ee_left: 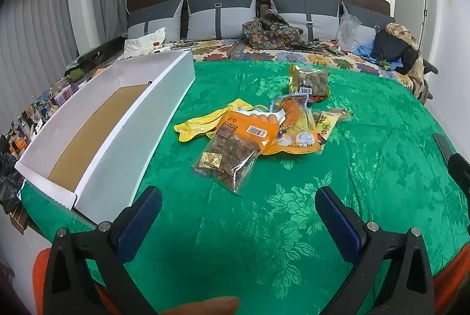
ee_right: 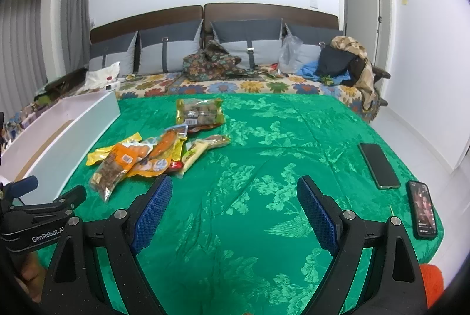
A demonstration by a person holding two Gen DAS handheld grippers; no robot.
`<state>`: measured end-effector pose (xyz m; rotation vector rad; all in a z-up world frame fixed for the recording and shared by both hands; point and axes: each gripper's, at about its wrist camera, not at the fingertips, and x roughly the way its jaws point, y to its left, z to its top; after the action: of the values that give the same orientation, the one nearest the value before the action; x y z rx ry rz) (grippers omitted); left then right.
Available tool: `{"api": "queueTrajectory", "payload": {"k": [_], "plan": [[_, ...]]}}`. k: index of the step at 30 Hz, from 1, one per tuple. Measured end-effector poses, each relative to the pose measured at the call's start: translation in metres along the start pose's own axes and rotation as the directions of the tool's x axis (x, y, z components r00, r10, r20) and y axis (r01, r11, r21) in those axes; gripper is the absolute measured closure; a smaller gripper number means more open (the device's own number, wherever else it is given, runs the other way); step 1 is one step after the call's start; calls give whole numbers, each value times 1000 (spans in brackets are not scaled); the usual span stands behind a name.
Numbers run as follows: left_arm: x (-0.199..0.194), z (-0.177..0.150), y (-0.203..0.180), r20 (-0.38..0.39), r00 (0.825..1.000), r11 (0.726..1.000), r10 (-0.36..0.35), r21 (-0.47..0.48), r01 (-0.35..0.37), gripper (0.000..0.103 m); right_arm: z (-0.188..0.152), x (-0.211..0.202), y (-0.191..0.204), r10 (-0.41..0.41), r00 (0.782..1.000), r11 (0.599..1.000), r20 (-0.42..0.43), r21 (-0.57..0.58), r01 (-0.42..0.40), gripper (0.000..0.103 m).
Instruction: Organize snacks
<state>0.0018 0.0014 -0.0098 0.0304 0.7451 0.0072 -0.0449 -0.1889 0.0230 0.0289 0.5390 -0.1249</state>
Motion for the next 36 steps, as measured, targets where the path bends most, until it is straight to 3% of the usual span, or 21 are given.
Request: {"api": "queueTrajectory", "payload": {"k": [36], "plan": [[16,-8,4,-46,999,1000,-6,-13,5,0,-9,11,-5,12,999,1000,-34,4,-12,14]]}}
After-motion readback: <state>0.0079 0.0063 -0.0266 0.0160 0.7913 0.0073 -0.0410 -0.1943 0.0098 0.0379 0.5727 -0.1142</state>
